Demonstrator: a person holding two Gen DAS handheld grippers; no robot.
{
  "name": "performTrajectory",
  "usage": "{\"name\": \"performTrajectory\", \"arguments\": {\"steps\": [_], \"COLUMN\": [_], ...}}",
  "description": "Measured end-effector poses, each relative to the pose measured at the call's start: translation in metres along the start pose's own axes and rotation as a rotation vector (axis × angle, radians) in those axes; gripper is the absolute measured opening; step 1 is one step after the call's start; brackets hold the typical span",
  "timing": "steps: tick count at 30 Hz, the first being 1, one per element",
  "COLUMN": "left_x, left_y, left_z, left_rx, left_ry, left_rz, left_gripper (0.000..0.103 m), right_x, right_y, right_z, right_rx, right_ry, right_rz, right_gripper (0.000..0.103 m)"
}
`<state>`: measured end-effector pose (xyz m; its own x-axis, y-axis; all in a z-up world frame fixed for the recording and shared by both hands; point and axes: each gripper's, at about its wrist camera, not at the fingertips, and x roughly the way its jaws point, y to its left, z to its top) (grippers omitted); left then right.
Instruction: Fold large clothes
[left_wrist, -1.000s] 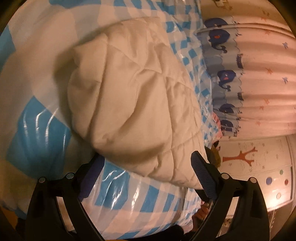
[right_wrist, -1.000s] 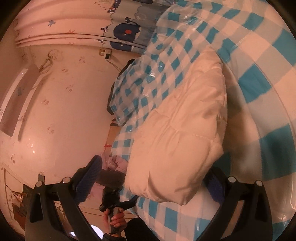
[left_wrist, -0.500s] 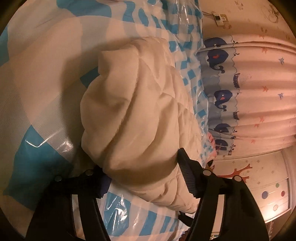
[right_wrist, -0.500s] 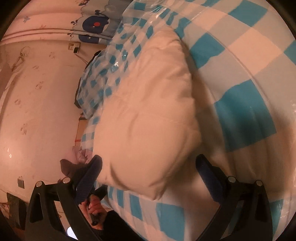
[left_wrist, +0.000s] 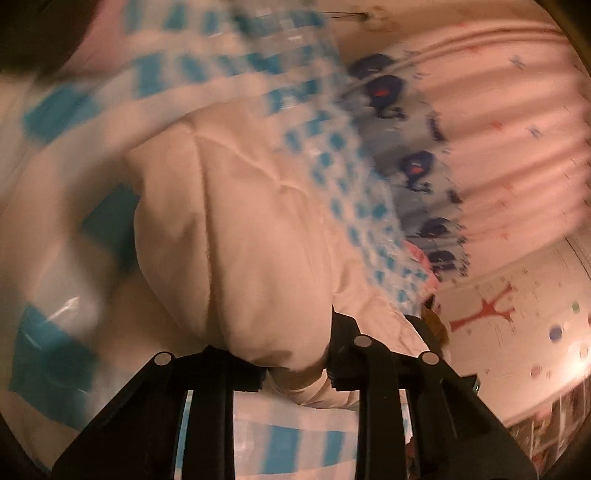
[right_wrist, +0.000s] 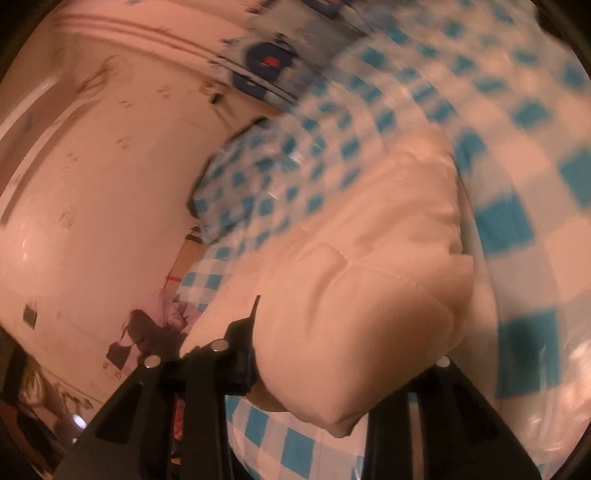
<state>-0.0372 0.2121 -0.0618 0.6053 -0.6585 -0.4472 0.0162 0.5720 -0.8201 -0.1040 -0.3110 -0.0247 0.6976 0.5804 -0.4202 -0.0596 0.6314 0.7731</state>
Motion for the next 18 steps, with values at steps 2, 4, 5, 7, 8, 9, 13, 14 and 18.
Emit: {"name": "performTrajectory", "arguments": {"steps": [2,4,5,7,8,9,13,14,18], "left_x": [-0.005,-0.011,-0.014,-0.014,-0.012,-0.007,-0.005,-0.010,-0.014], "left_y": [-0.025,-0.038,-0.041,-0.035,-0.027,-0.013,0.033,0.031,0.027], "left_z": [-0.006,-0.018,-0.030,-0.054,-0.065,-0.078,-0.093,-0.092,-0.082], "left_rx": [0.057,0.082,0.088,0.084,0.073,0.044,-0.110,-0.095,-0.123], "left_ry": [0.014,0.040,0.061,0.095,0.116,0.149,0.181,0.160,0.123], "left_rz": [-0.038,-0.070,-0.085,-0.066,-0.033,0.017,0.030,0.044,0.034], "left_gripper": [0.021,0.021,0.021,0.022,0.026,0.032,0.052,0.055,0.063], "right_x": [-0.028,-0.055,-0.076,-0.095,-0.098,-0.098,-0.127,-0.144,-0.184], "right_y": [0.019,0.026,0.022,0.002,-0.011,-0.033,-0.099,-0.098,-0.056], "right_z": [0.003,-0.003,-0.014,-0.040,-0.054,-0.070,-0.098,-0.093,-0.063], "right_rx": [-0.062,-0.105,-0.115,-0.090,-0.071,-0.030,0.198,0.200,0.099], "right_ry": [-0.037,-0.062,-0.068,-0.008,0.039,0.113,0.127,0.049,-0.238], "right_rz": [0.003,-0.011,-0.026,-0.075,-0.125,-0.189,-0.191,-0.223,-0.378], "right_gripper": [0.033,0.033,0.033,0.038,0.048,0.050,0.062,0.063,0.077]}}
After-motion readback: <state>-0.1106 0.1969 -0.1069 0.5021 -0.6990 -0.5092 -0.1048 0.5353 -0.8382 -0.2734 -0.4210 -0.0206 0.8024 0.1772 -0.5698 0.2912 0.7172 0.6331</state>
